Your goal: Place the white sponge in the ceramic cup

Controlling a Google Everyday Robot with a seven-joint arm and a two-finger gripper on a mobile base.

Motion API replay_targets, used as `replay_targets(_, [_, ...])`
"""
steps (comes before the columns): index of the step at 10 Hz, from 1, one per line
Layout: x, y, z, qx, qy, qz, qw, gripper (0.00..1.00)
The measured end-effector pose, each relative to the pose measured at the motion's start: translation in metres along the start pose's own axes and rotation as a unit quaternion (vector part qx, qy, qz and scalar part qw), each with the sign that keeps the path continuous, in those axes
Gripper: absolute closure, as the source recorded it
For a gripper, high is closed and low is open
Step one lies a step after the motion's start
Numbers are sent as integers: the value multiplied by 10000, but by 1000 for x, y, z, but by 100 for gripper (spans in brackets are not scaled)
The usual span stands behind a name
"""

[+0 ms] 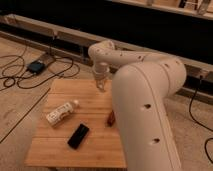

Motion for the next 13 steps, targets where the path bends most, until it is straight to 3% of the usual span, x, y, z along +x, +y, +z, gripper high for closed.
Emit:
replay_targets(4, [54,-4,-47,-520,17,-306,9982,100])
replay_targets(7, [92,-16,-73,-774,61,-415,9961,100])
replay_targets(13, [164,-54,-102,-834,205,-173,9962,100])
